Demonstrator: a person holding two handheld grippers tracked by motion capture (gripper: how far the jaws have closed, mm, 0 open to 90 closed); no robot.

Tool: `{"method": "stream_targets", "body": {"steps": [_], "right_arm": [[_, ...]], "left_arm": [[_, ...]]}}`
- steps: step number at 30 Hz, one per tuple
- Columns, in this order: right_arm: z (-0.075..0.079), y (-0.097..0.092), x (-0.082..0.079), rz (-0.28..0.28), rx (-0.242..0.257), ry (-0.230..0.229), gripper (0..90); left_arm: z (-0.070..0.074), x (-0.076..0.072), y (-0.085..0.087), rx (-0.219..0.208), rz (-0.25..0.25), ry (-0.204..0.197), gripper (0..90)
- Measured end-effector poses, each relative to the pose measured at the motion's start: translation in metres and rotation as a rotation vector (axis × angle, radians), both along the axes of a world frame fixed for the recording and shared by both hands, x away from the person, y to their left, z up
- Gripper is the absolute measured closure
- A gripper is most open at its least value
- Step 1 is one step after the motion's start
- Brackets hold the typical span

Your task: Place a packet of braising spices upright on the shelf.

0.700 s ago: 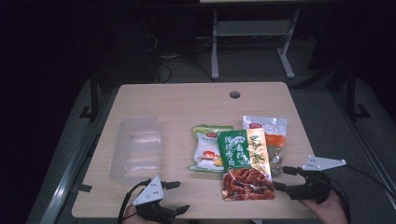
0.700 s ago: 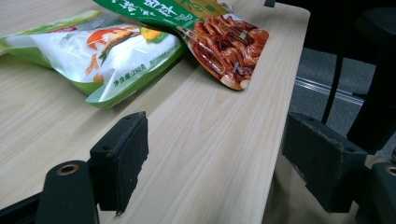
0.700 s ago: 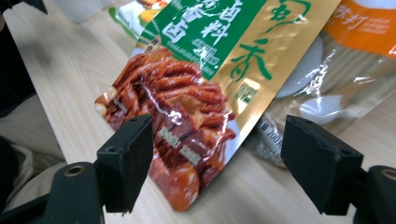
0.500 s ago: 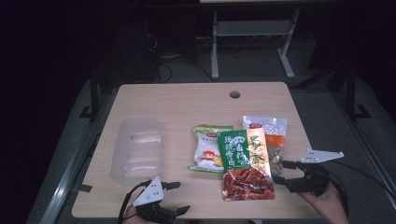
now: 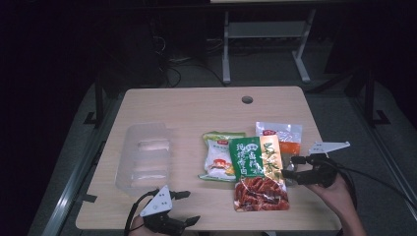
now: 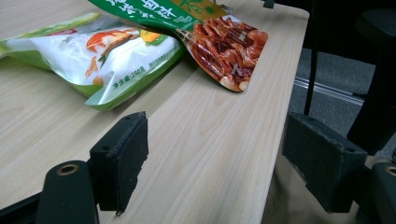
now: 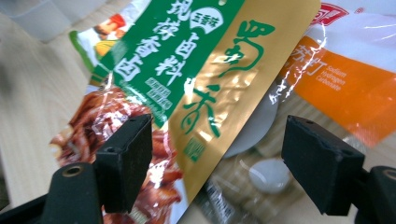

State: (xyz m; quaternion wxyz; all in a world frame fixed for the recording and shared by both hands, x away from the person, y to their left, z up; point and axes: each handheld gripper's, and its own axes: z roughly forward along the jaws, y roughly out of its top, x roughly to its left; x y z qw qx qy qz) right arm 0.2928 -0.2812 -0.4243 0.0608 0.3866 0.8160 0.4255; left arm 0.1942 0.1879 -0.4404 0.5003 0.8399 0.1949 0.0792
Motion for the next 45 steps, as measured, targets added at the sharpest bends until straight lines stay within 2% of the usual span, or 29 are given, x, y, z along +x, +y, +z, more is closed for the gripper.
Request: {"method": "stream_targets", "body": {"steps": [5, 12, 17, 24, 29, 35, 37, 42, 44, 45], "right_arm": [[-0.005, 0.006, 0.017, 0.001, -0.004, 0.040, 24.6], [-0.014, 0.010, 0.032, 0.004, 0.012, 0.083, 27.0], [-0.017, 0.013, 0.039, 0.015, 0.030, 0.088, 30.5], [-0.019, 0.017, 0.046, 0.033, 0.085, 0.091, 34.7], [-0.019, 0.018, 0.052, 0.063, 0.145, 0.105, 41.2], [-0.025, 0.021, 0.057, 0.080, 0.174, 0.120, 45.4], [-0.027, 0.023, 0.060, 0.083, 0.172, 0.136, 46.5], [-0.032, 0.028, 0.064, 0.095, 0.170, 0.144, 50.6], [-0.032, 0.030, 0.065, 0.087, 0.168, 0.141, 57.7], [-0.032, 0.030, 0.065, 0.081, 0.153, 0.133, 61.6]], "left_arm": [[0.000, 0.000, -0.001, 0.001, -0.003, 0.003, 22.6], [0.000, -0.001, -0.002, -0.001, -0.006, 0.004, 22.5], [0.000, -0.001, -0.002, 0.002, -0.010, 0.001, 22.4], [-0.001, -0.001, -0.003, -0.003, -0.007, 0.008, 22.4], [0.000, -0.001, -0.004, 0.000, -0.009, 0.007, 22.4], [0.000, -0.001, -0.004, 0.002, -0.011, 0.009, 22.4], [0.000, -0.001, -0.004, 0.008, -0.013, 0.010, 22.4], [0.000, -0.001, -0.005, 0.004, -0.014, 0.007, 22.4], [0.000, -0.001, -0.005, 0.004, -0.013, 0.008, 22.4], [0.000, -0.001, -0.005, 0.005, -0.013, 0.008, 22.5]]}}
